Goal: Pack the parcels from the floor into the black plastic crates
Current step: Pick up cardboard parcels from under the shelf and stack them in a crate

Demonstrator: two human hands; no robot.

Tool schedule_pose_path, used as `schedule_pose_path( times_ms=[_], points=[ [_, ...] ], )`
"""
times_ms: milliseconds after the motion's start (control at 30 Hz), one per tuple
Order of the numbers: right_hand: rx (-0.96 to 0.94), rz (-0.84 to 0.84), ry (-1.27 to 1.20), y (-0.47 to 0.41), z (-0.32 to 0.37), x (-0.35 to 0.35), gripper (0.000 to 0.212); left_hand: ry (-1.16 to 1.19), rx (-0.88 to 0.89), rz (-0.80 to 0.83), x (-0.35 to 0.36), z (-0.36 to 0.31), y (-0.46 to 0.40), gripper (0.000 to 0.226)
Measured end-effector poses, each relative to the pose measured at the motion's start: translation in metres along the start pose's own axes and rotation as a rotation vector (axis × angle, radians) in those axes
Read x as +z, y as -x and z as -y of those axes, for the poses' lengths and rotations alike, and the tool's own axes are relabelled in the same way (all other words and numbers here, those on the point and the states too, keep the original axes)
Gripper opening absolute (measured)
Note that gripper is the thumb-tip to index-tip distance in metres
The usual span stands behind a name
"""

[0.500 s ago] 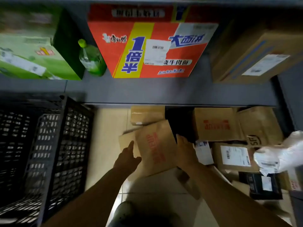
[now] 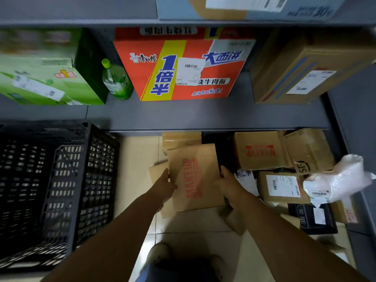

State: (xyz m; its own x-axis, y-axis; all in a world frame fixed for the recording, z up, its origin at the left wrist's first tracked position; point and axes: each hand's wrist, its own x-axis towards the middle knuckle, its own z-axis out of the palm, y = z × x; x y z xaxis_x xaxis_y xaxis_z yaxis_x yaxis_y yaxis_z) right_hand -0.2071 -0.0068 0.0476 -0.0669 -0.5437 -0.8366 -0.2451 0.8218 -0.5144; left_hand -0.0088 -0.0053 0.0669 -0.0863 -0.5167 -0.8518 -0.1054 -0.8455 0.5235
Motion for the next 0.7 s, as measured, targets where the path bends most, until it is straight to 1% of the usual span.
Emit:
schedule_pose_path(
  times_ms=[167,300,367,433,467,533,600,700],
  points=[
    [-0.045,-0.039,-0.095,0.088,0.053,-0.027,0.063,-0.021,0.044,0.002,-0.001,-0.058,0.087,0.058],
    [-0.105,-0.019,-0.114,0.178,0.102,-0.055,0.036,-0.074,0.117,0.004,0.004,-0.110,0.167,0.066],
    [-0.127,-0.011,-0.148,0.222,0.123,-0.069,0.032,-0.105,0.162,0.001,0.008,-0.135,0.207,0.061],
    [-0.155,0.002,-0.184,0.271,0.144,-0.082,0.025,-0.121,0.199,-0.006,0.012,-0.158,0.248,0.049],
    [-0.160,0.013,-0.202,0.293,0.154,-0.089,0.025,-0.112,0.215,-0.002,0.014,-0.168,0.269,0.041],
    [-0.157,0.024,-0.245,0.335,0.172,-0.103,0.034,-0.053,0.246,0.006,0.018,-0.189,0.308,0.029],
    [-0.142,0.011,-0.282,0.373,0.185,-0.117,0.038,0.034,0.272,-0.004,0.023,-0.209,0.346,0.029],
    [-0.150,0.005,-0.346,0.413,0.197,-0.135,0.050,0.097,0.318,0.005,0.026,-0.233,0.388,0.037]
  ],
)
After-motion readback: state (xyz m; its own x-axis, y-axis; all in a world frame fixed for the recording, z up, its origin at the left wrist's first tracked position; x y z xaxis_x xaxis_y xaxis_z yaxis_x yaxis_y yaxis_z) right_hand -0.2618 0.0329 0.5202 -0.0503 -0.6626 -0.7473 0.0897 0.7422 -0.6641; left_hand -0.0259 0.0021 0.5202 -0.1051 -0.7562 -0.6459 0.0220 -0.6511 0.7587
